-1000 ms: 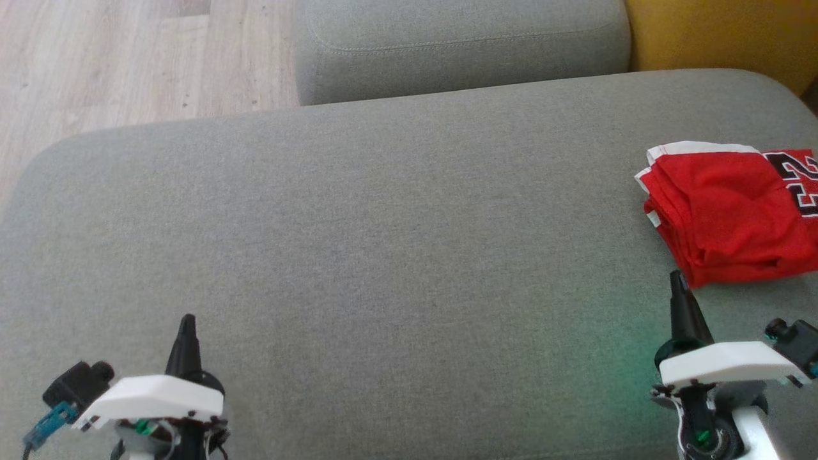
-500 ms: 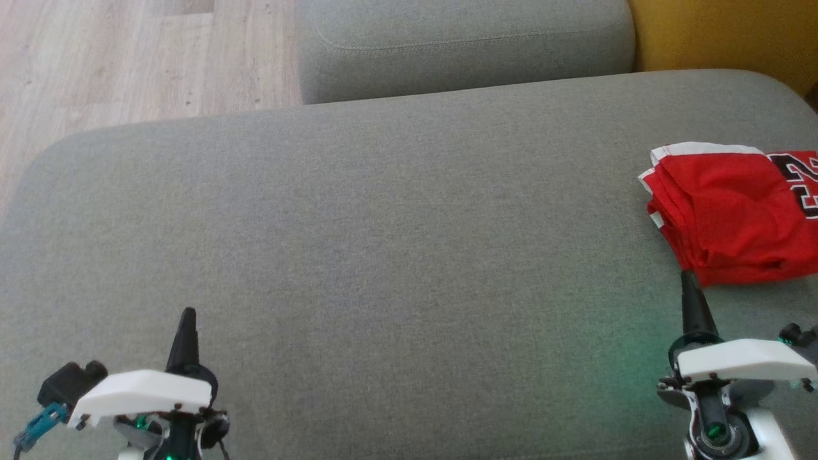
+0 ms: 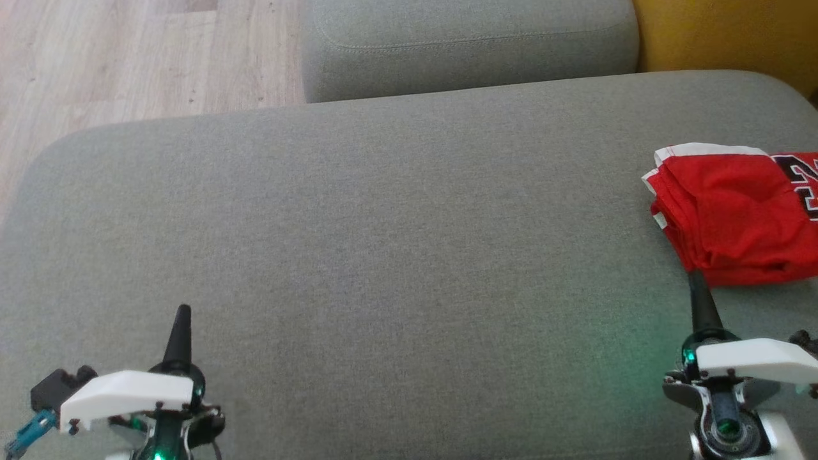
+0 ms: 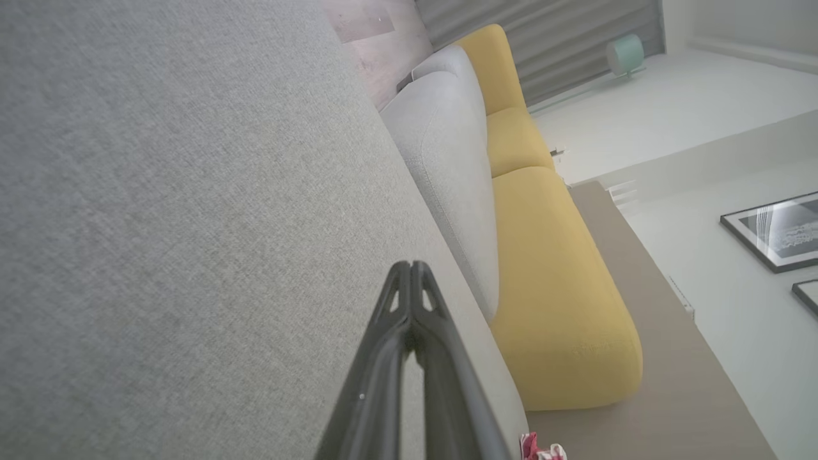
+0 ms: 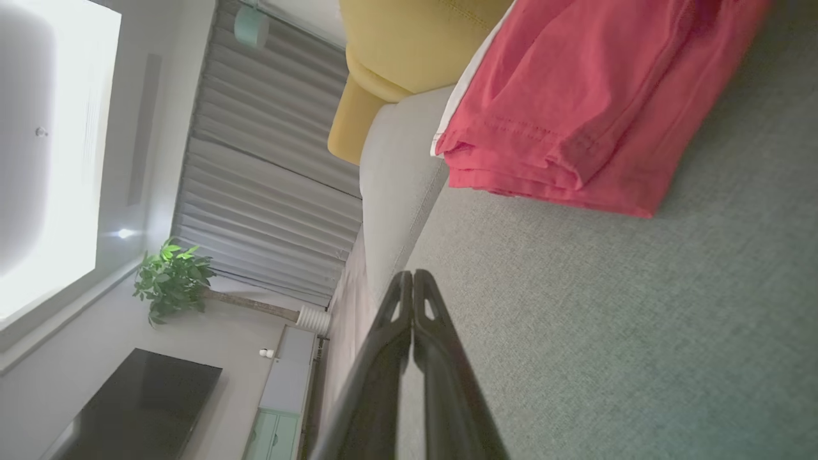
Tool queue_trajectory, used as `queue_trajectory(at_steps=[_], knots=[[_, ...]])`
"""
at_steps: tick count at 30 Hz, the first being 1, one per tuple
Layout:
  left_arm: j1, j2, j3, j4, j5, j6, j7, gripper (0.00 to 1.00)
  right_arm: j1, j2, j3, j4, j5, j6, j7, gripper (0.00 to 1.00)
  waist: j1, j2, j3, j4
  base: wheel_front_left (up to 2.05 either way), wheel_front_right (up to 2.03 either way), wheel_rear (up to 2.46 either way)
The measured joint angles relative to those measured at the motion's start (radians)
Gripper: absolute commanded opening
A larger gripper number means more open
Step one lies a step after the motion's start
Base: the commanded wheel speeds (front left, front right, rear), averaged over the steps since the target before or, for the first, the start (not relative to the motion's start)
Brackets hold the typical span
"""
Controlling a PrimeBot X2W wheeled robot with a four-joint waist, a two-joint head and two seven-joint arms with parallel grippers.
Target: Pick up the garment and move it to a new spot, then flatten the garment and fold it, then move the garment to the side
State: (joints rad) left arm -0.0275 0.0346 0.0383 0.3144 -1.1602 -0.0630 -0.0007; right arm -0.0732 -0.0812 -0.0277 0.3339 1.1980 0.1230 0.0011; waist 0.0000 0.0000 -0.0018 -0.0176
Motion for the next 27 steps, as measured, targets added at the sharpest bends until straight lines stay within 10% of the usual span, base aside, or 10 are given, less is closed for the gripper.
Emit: queue_trajectory(at_steps=[27], knots=[[-0.021,0.0,0.021,-0.022,-0.297,-0.044,0.072,0.0,0.0,0.016,-0.072,-0.032,0.27,0.0,0.07,0.0,0.0,0.0,0.003,0.012,0.0,0.0,0.0]])
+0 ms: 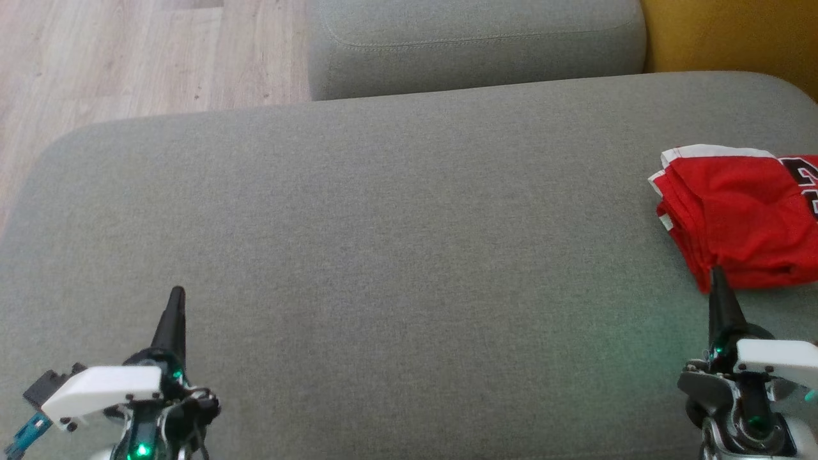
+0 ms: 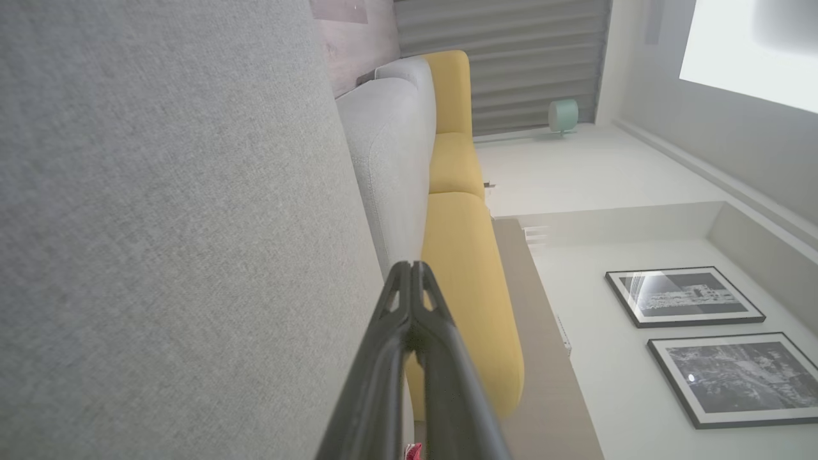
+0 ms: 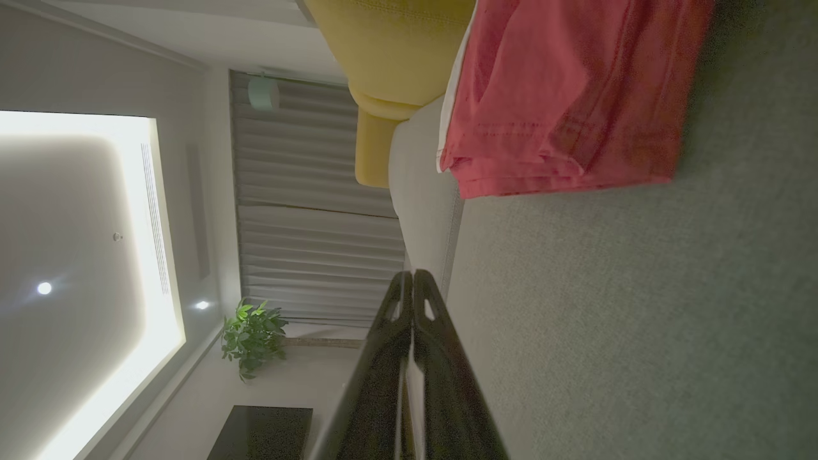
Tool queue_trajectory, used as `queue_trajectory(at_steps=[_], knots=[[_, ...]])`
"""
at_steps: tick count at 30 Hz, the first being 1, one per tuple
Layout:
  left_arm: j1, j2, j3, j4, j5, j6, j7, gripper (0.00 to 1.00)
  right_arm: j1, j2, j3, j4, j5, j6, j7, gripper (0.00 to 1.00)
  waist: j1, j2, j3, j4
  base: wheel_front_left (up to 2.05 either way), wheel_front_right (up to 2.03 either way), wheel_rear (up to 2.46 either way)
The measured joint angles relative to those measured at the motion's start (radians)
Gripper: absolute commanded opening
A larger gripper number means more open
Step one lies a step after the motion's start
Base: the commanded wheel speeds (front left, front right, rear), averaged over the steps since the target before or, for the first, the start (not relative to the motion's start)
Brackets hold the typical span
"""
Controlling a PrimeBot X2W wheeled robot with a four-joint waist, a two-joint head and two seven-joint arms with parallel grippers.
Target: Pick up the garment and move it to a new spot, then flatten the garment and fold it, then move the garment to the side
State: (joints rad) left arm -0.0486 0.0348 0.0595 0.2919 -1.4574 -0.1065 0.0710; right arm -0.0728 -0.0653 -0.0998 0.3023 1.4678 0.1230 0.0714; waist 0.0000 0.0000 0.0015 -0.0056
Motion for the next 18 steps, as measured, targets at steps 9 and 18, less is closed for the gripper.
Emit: queue_trajectory(at_steps=[9,18], knots=[[0.0,0.0,0.017,-0.006,-0.113,-0.014,0.026,0.0,0.0,0.014,-0.025,-0.012,0.102,0.0,0.03,0.0,0.0,0.0,0.001,0.005,0.0,0.0,0.0],[-0.001,0.0,0.018,-0.008,-0.147,-0.017,0.034,0.0,0.0,0.017,-0.035,-0.017,0.134,0.0,0.036,0.0,0.0,0.0,0.002,0.006,0.0,0.0,0.0]])
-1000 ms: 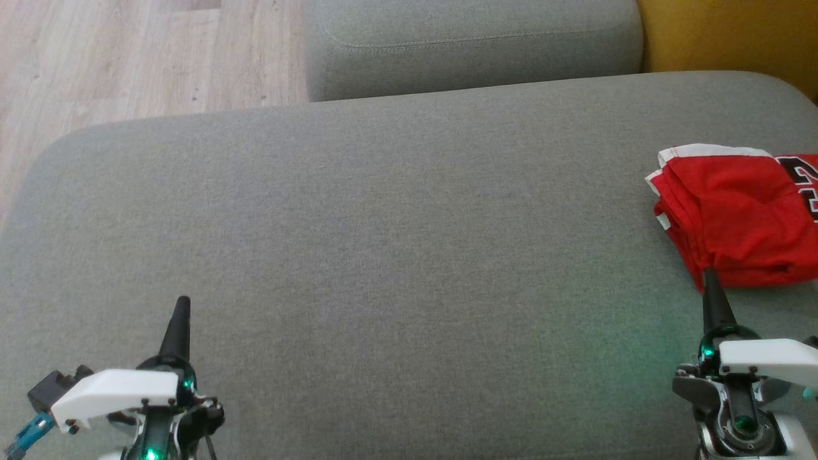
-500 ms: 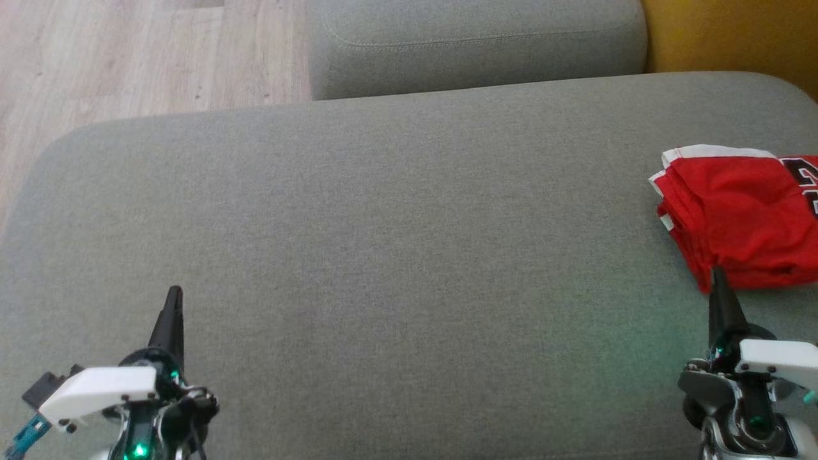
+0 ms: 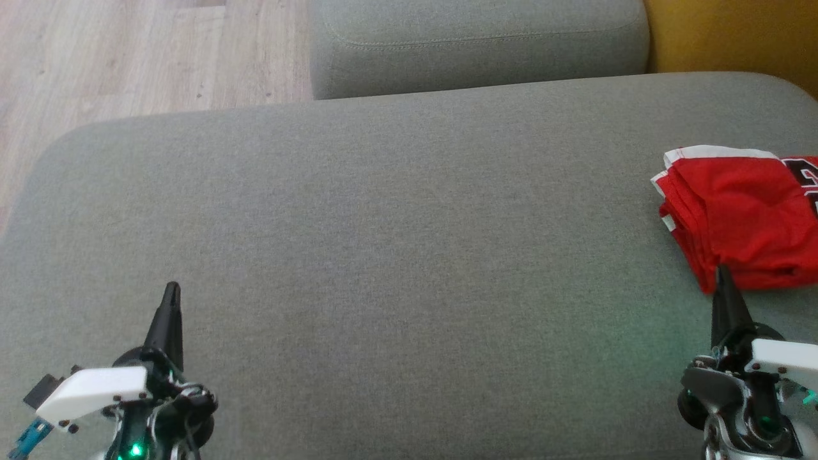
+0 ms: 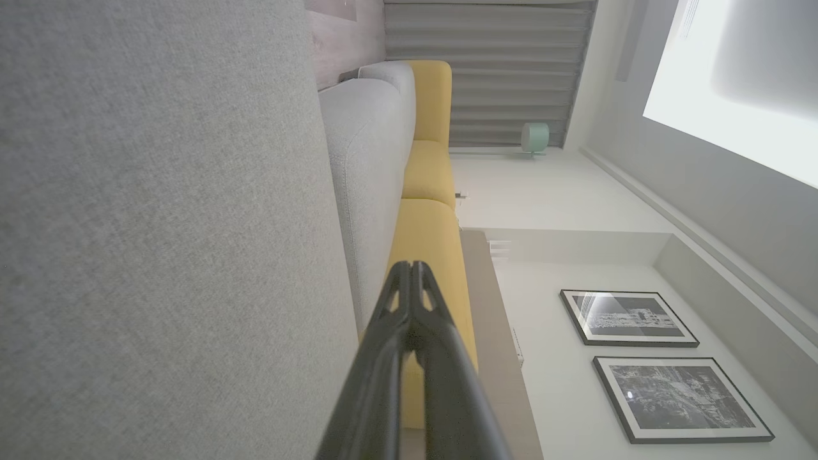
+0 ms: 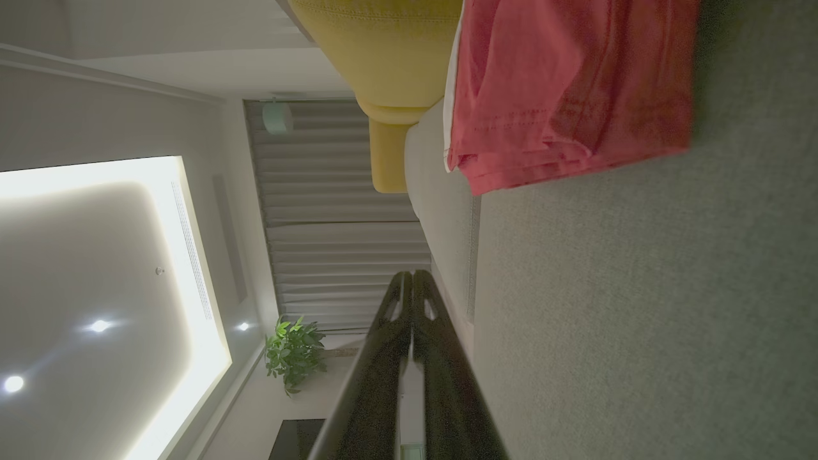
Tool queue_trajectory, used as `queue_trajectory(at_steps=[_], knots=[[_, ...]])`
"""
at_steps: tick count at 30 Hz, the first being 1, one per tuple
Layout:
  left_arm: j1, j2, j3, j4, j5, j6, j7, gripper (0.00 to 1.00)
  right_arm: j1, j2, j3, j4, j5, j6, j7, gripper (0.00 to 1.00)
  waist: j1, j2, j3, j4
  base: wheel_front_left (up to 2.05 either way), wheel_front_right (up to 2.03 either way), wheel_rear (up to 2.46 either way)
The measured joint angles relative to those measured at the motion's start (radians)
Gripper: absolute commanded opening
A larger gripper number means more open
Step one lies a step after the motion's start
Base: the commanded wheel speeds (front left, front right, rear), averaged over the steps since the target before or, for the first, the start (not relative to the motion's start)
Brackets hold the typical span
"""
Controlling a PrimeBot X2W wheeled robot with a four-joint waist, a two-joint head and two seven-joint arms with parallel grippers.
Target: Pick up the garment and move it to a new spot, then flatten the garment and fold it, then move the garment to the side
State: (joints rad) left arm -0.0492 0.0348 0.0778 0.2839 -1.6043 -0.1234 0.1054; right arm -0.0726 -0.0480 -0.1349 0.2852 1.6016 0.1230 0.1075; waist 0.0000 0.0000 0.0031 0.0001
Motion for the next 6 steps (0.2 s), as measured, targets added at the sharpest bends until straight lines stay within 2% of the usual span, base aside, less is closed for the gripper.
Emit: queue_trajectory(at_steps=[6], knots=[[0.0,0.0,0.0,0.0,0.0,0.0,0.0,0.0,0.0,0.0,0.0,0.0,0.0,0.0,0.0,0.0,0.0,0.0,0.0,0.0,0.0,0.0,0.0]])
